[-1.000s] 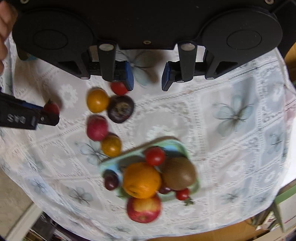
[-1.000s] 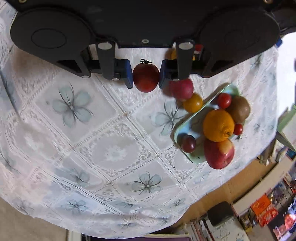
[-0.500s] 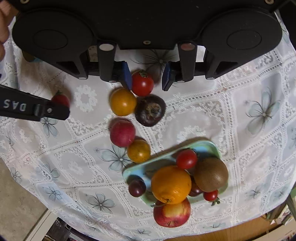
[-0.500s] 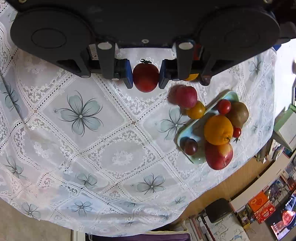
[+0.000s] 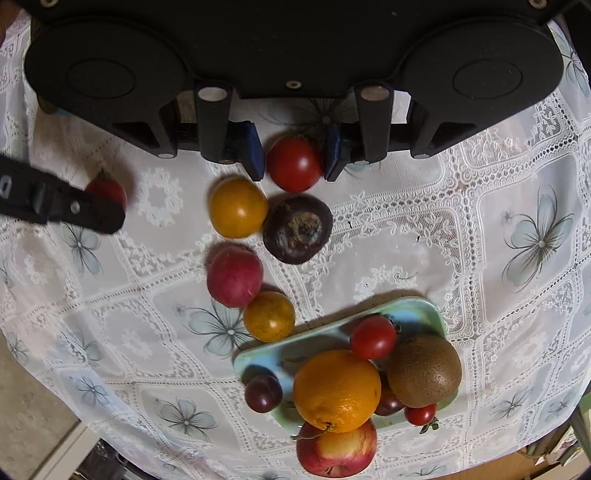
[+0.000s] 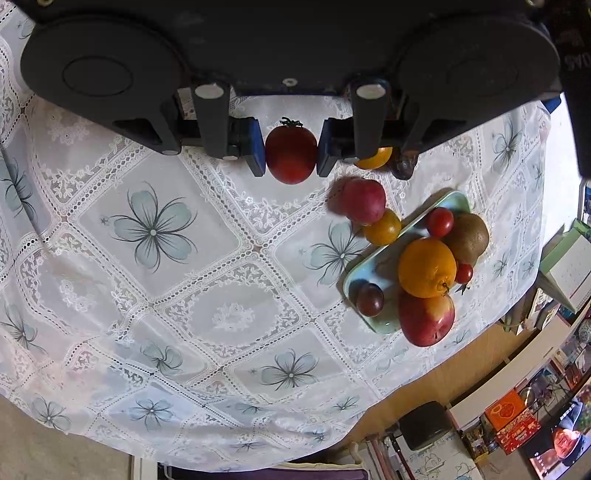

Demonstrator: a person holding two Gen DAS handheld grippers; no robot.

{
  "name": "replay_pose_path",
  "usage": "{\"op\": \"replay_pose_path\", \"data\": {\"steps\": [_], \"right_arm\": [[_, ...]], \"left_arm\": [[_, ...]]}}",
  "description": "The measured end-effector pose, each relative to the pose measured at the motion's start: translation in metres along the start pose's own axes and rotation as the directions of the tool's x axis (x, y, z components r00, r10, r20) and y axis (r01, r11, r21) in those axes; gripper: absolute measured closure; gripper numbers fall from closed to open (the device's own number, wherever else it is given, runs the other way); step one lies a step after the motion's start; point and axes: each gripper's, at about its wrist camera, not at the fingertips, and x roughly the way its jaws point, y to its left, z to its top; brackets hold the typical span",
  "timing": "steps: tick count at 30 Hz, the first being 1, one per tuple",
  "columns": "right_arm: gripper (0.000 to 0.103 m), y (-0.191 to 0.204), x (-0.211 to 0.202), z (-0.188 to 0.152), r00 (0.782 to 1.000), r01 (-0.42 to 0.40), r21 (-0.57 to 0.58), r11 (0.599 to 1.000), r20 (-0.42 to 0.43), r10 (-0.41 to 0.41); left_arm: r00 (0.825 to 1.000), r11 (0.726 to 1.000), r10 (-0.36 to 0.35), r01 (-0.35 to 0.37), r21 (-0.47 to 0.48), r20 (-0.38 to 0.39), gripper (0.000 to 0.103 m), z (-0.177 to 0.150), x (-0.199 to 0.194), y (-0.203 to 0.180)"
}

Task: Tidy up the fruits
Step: 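Grasp the red plum with the right tool while the left grasps a red cherry tomato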

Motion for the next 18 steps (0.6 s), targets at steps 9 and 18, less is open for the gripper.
{"op": "replay_pose_path", "data": {"steps": [9, 18], "right_arm": [[0.073, 0.01, -0.01, -0.002, 1.0, 0.02, -0.05, 0.999, -0.011, -0.021], [0.073, -0.007, -0.089, -0.048, 0.996, 0.074, -0.052, 0.996, 0.048, -0.072]], "left_arm": [[1.0, 1.0, 0.009, -0.009, -0.028, 0.013, 0.063, -0.013, -0.029, 0.003], [1.0, 0.997, 0.007, -0.005, -0.071, 0.015, 0.063, -0.061, -0.086, 0.0]]}}
